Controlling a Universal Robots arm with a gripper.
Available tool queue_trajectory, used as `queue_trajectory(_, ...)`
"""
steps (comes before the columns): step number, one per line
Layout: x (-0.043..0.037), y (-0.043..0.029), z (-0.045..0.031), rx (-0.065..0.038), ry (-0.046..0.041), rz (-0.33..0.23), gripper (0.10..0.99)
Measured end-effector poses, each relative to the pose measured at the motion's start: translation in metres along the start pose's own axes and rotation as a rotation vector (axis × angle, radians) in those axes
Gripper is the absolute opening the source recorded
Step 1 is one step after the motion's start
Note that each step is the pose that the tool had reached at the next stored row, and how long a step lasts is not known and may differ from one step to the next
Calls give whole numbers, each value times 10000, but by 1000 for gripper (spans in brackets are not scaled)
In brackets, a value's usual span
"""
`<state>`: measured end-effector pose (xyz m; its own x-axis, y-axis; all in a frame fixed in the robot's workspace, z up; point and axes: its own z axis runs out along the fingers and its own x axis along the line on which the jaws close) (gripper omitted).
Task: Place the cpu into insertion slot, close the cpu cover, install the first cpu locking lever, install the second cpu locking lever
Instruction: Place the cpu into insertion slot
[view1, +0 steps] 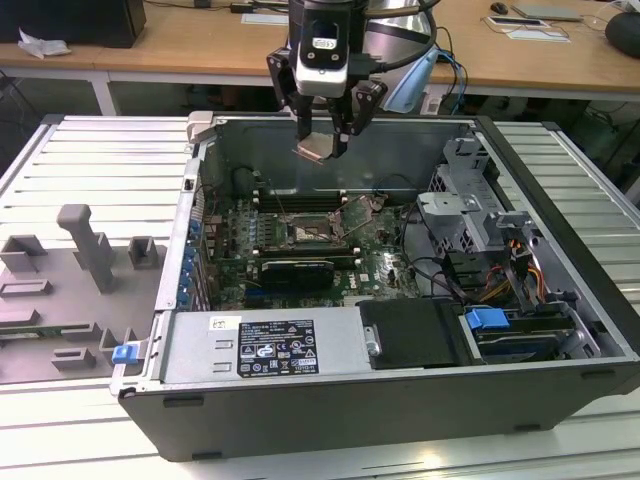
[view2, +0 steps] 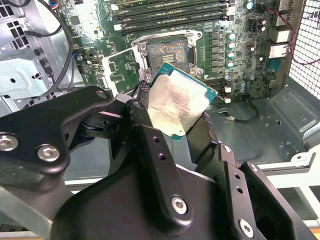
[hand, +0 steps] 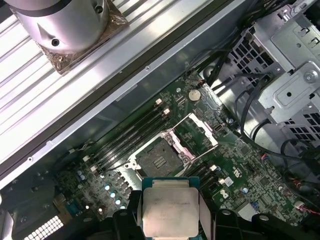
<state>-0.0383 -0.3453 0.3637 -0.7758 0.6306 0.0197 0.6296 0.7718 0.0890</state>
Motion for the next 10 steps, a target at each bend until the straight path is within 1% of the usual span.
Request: queue_trajectory(10,0,0,6,-7,-35,392,541)
